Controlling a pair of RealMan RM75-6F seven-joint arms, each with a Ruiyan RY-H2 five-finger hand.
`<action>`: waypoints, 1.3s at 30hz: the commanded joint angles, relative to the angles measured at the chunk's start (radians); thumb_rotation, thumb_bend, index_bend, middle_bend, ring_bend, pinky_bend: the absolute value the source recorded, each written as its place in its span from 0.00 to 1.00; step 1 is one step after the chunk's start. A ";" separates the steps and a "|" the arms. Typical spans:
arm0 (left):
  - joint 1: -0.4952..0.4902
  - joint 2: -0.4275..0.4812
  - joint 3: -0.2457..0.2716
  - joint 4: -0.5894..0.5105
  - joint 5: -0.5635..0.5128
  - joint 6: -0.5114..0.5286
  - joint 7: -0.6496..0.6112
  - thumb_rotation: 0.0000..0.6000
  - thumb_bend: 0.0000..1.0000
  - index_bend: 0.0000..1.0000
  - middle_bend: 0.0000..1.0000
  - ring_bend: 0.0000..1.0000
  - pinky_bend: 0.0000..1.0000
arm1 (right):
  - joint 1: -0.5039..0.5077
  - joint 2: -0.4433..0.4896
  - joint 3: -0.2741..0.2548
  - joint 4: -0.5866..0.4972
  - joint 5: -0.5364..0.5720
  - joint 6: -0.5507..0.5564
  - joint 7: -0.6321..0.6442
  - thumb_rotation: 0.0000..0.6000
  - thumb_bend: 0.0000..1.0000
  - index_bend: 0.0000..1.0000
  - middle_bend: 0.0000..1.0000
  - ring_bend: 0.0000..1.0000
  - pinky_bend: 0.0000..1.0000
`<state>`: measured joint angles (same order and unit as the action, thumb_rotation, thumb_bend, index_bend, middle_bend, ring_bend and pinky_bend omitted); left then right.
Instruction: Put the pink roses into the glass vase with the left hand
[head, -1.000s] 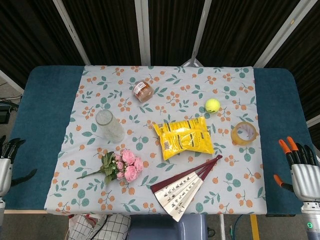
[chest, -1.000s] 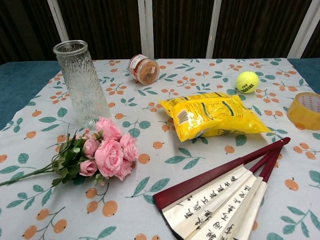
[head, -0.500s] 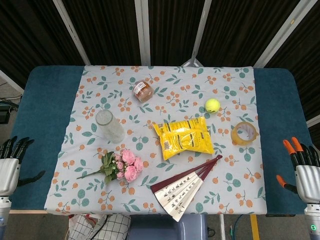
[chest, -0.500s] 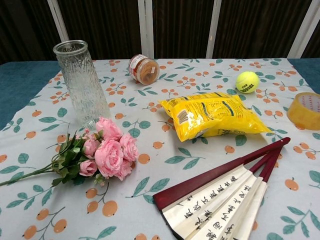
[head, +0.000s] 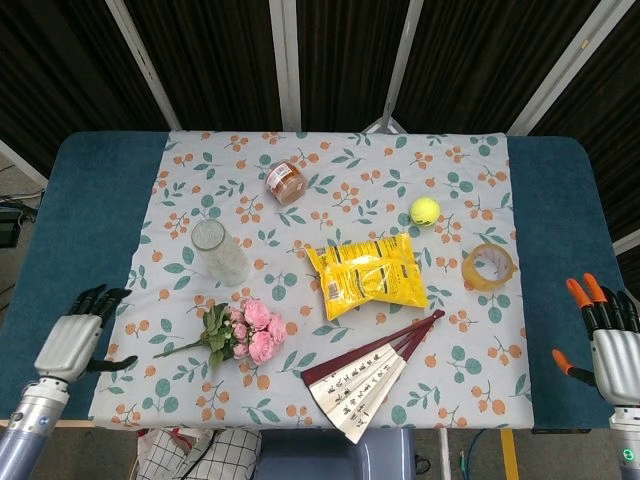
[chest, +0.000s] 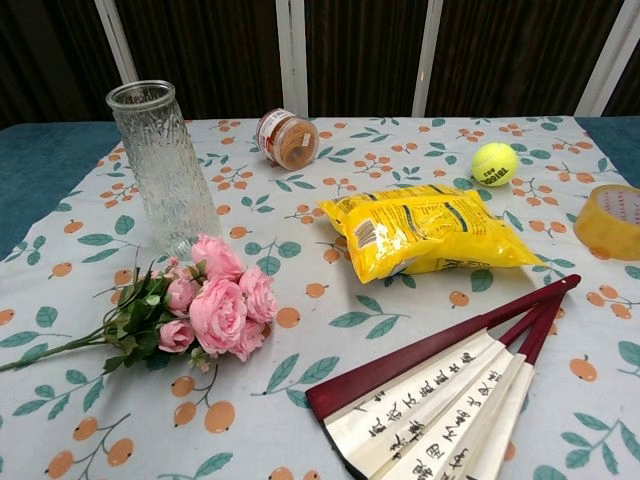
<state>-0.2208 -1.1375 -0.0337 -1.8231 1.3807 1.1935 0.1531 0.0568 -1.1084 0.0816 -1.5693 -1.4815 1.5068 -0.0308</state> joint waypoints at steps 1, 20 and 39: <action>-0.047 -0.008 -0.009 -0.057 -0.039 -0.049 0.074 1.00 0.04 0.13 0.10 0.00 0.00 | -0.002 0.002 0.000 0.001 0.001 0.002 0.006 1.00 0.24 0.11 0.00 0.04 0.01; -0.207 -0.263 -0.072 -0.080 -0.360 -0.154 0.339 1.00 0.03 0.12 0.09 0.00 0.00 | -0.013 0.020 0.007 0.009 0.007 0.017 0.060 1.00 0.24 0.11 0.00 0.04 0.01; -0.306 -0.489 -0.078 0.009 -0.502 0.001 0.650 1.00 0.29 0.19 0.29 0.06 0.15 | -0.019 0.034 0.014 0.022 0.011 0.022 0.136 1.00 0.24 0.11 0.00 0.04 0.01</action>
<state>-0.5144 -1.6034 -0.1118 -1.8322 0.8944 1.1645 0.7666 0.0380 -1.0752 0.0957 -1.5479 -1.4702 1.5290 0.1035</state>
